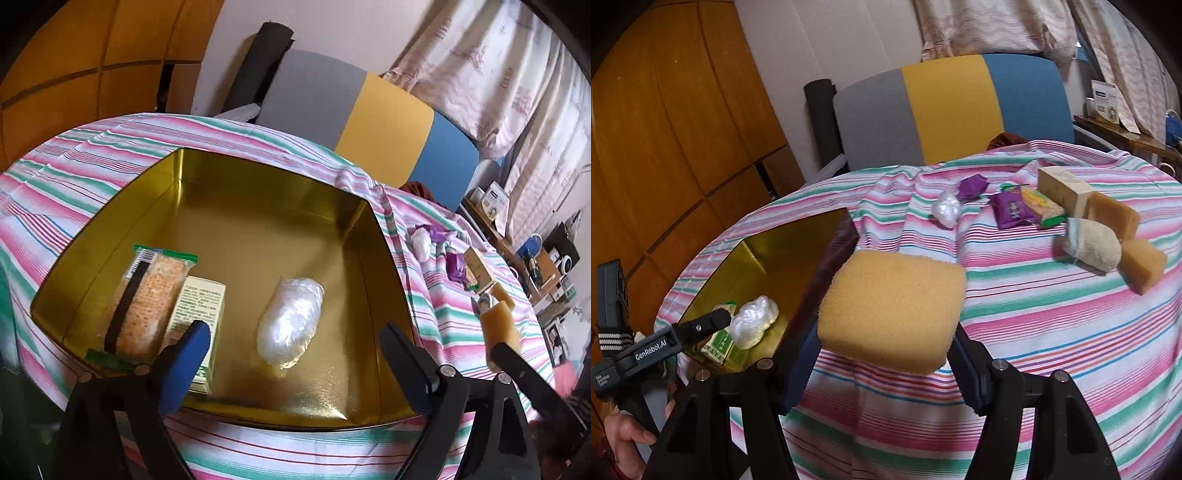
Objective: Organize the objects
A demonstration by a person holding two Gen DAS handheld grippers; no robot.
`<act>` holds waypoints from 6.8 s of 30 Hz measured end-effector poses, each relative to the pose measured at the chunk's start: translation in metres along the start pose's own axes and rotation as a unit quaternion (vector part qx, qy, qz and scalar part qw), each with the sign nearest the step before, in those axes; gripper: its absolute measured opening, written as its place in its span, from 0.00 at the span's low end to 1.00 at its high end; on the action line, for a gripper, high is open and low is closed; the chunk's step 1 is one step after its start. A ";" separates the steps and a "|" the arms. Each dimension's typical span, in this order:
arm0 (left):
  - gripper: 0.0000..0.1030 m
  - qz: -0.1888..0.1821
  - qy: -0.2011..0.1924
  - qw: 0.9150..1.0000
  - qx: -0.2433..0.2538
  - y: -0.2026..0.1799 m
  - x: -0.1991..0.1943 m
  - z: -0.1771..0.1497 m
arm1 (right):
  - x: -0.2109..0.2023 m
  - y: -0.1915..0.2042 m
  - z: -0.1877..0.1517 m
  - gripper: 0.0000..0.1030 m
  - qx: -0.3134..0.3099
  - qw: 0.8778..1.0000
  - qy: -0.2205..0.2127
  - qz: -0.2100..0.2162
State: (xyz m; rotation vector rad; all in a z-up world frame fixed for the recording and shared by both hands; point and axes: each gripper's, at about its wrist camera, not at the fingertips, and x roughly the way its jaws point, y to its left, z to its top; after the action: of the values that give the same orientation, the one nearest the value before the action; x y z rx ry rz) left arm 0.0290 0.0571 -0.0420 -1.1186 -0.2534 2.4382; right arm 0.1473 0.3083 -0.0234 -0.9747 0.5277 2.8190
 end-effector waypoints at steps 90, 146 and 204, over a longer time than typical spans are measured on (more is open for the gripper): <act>0.99 -0.037 0.031 0.994 0.098 -0.093 -0.011 -0.020 | 0.015 -0.125 0.026 0.81 0.041 0.989 -0.003 -0.144; 0.99 -0.066 0.065 0.983 0.156 -0.153 -0.001 -0.039 | 0.008 -0.259 0.052 0.71 0.044 0.958 0.005 -0.282; 1.00 -0.039 0.144 0.963 0.225 -0.372 0.193 -0.028 | -0.004 -0.284 0.026 0.62 0.141 0.944 -0.045 -0.296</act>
State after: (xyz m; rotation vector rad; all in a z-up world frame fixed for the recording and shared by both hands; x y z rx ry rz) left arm 0.0572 0.4752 -0.0635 -1.1989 0.3279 2.0773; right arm 0.1973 0.5827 -0.0831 -0.7792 0.5042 2.1690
